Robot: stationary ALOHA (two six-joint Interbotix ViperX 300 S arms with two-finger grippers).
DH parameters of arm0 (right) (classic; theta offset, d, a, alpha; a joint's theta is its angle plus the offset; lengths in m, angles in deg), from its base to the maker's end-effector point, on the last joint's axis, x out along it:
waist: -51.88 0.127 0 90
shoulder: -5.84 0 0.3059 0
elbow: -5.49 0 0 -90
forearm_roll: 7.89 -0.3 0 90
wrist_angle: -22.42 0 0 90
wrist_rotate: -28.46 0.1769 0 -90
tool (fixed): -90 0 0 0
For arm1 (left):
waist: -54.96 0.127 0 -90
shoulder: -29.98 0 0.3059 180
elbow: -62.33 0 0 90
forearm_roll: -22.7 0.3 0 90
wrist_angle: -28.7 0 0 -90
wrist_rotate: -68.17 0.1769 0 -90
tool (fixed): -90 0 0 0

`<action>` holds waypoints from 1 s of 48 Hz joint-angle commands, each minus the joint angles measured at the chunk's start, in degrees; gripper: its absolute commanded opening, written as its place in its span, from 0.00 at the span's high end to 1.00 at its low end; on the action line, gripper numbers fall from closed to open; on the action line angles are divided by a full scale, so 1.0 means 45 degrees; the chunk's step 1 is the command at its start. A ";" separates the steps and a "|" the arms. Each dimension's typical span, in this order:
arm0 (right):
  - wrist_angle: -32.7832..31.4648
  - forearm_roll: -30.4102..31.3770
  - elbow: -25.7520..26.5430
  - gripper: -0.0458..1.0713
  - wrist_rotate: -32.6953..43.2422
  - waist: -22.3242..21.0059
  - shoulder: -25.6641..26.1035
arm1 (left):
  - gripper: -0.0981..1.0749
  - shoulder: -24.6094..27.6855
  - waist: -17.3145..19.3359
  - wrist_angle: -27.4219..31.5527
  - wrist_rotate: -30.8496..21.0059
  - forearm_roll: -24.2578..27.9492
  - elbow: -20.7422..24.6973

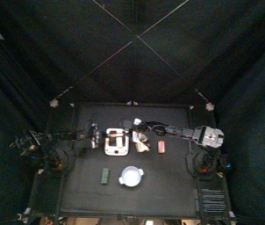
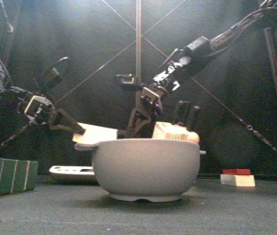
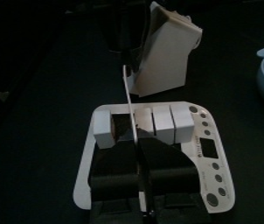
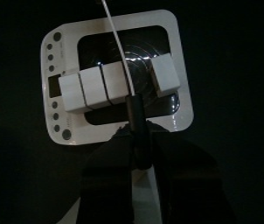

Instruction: Cut sushi roll

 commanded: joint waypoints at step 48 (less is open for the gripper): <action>0.0313 -0.0078 -0.0273 0.59 0.0039 0.0430 0.1113 | 0.79 0.1270 -0.1230 -0.0098 0.0039 -0.0547 0.0449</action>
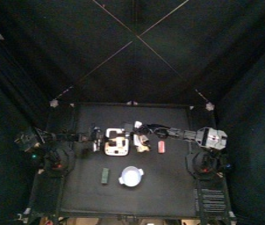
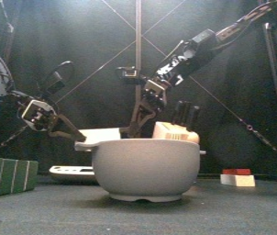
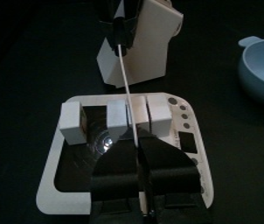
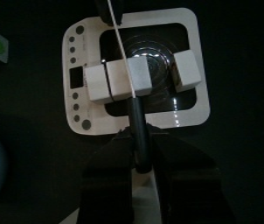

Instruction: Cut sushi roll

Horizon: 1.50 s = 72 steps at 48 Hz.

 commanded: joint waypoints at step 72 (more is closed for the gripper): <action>0.0391 -0.0156 0.0352 0.59 0.0078 -0.0332 -0.0781 | 0.79 0.1504 0.0039 -0.0078 0.0039 -0.0430 0.1074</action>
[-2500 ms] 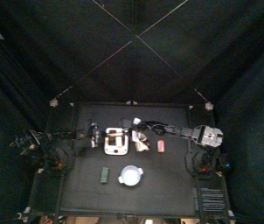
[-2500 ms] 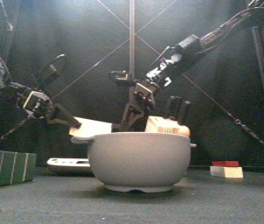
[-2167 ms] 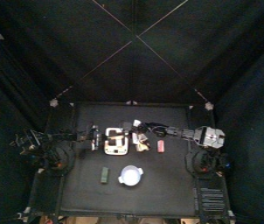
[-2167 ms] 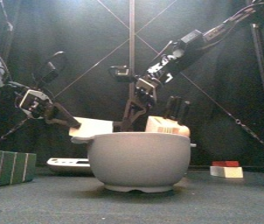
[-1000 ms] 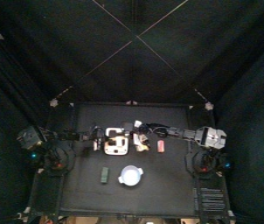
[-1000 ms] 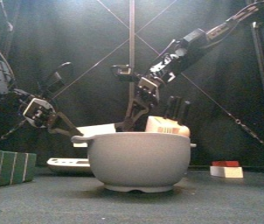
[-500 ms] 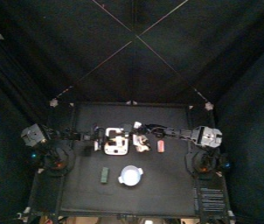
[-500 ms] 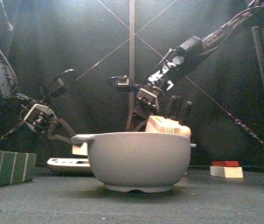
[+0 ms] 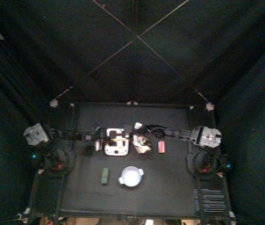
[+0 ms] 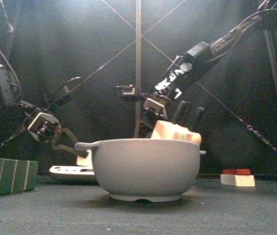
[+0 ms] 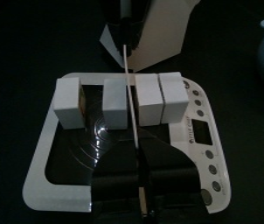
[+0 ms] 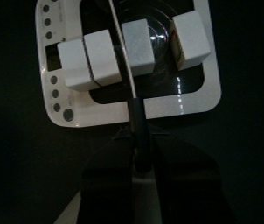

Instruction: Cut sushi roll

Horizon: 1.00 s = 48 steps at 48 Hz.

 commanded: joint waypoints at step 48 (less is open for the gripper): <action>0.0313 -0.0078 0.0684 0.59 0.0039 0.0312 0.1621 | 0.79 -0.2969 -0.0957 -0.0137 0.0039 0.0176 -0.0469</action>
